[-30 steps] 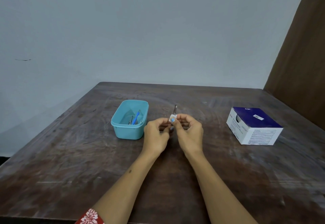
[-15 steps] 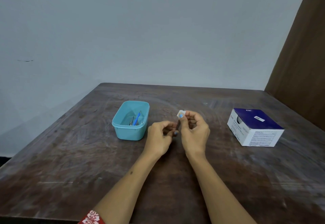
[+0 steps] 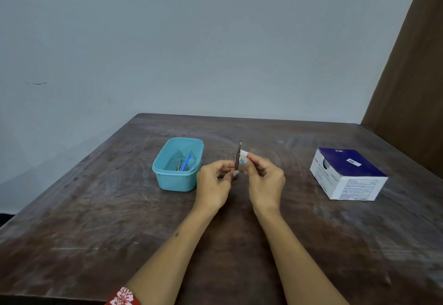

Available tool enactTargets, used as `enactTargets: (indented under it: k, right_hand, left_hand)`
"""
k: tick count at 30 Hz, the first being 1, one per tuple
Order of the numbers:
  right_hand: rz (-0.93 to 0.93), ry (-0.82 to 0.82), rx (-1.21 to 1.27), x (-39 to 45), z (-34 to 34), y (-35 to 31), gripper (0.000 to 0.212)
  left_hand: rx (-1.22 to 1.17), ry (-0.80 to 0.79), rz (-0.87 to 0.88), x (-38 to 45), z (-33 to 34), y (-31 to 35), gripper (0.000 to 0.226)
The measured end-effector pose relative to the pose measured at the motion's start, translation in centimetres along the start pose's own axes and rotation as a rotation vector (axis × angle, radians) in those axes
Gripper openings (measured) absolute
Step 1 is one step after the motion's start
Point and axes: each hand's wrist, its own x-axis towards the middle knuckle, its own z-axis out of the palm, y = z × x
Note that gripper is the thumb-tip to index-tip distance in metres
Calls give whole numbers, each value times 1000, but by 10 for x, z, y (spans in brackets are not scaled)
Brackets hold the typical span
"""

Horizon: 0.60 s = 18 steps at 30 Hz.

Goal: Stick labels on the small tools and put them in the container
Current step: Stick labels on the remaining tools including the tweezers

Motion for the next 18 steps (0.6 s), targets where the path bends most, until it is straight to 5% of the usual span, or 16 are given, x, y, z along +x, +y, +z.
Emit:
enactTargets:
  k: [18]
  right_hand:
    - [277, -89, 415, 1, -1, -10, 11]
  left_hand:
    - [44, -10, 28, 2, -1, -4, 31]
